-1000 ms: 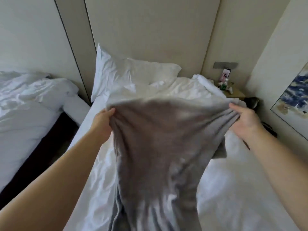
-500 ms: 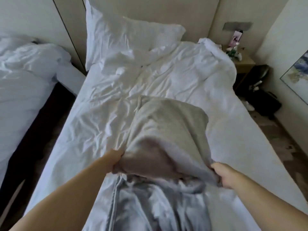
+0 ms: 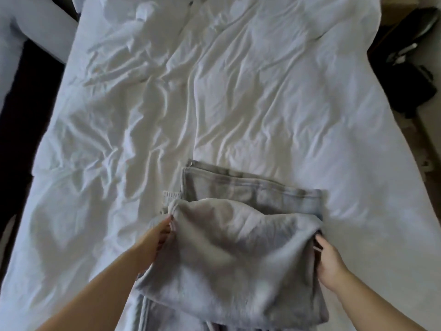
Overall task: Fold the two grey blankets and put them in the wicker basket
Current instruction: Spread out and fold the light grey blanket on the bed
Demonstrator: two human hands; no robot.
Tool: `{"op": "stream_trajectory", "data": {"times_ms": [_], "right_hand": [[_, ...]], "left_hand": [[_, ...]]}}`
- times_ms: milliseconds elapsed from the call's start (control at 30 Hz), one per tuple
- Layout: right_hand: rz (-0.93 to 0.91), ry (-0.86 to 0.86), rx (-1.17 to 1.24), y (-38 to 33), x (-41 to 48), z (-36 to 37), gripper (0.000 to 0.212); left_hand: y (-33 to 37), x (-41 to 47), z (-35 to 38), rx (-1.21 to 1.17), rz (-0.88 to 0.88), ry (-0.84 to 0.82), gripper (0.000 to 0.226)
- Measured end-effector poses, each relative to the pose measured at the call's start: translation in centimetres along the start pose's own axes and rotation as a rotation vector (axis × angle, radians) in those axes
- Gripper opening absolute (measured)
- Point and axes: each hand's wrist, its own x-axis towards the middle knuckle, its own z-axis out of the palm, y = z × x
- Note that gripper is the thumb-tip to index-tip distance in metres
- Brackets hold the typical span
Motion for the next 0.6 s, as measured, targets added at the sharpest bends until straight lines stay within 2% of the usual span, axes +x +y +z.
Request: {"op": "stream_trajectory", "data": {"times_ms": [100, 167, 200, 267, 333, 400, 467, 500, 533, 600], "right_hand": [[0.028, -0.109, 0.001, -4.1, 0.1, 3.1, 0.035], [0.053, -0.18, -0.154, -7.7, -0.5, 5.4, 0.022], [0.029, -0.205, -0.218, -10.1, -1.1, 6.5, 0.018], [-0.142, -0.23, -0.231, -16.3, -2.1, 8.8, 0.015], [-0.395, -0.272, -0.049, -24.2, -3.9, 11.3, 0.018], [-0.644, -0.343, 0.188, -32.9, -6.5, 13.7, 0.025], [-0.815, -0.355, 0.314, -40.6, -8.2, 16.3, 0.022], [-0.864, -0.338, 0.344, -44.0, -8.6, 17.4, 0.017], [-0.896, -0.319, 0.358, -46.8, -8.7, 18.5, 0.015], [-0.902, -0.274, 0.269, -50.6, -7.7, 20.5, 0.032]], "left_hand": [[4.2, 0.9, 1.5, 0.021, -0.069, -0.15, 0.053], [7.5, 0.9, 2.4, 0.253, -0.041, -0.161, 0.04], [9.6, 1.0, 2.8, 0.344, 0.036, -0.12, 0.029], [15.0, 1.0, 3.8, 0.34, 0.243, 0.005, 0.014], [22.0, 0.6, 4.4, 0.127, 0.468, 0.091, 0.006], [30.4, -0.3, 4.9, -0.061, 0.677, 0.169, 0.013], [38.8, -1.4, 5.1, -0.135, 0.88, 0.298, 0.015], [42.5, -1.9, 5.3, -0.127, 0.969, 0.369, 0.018], [45.8, -2.1, 5.4, -0.067, 1.019, 0.432, 0.031], [49.9, -1.2, 5.5, 0.187, 0.987, 0.528, 0.061]]}}
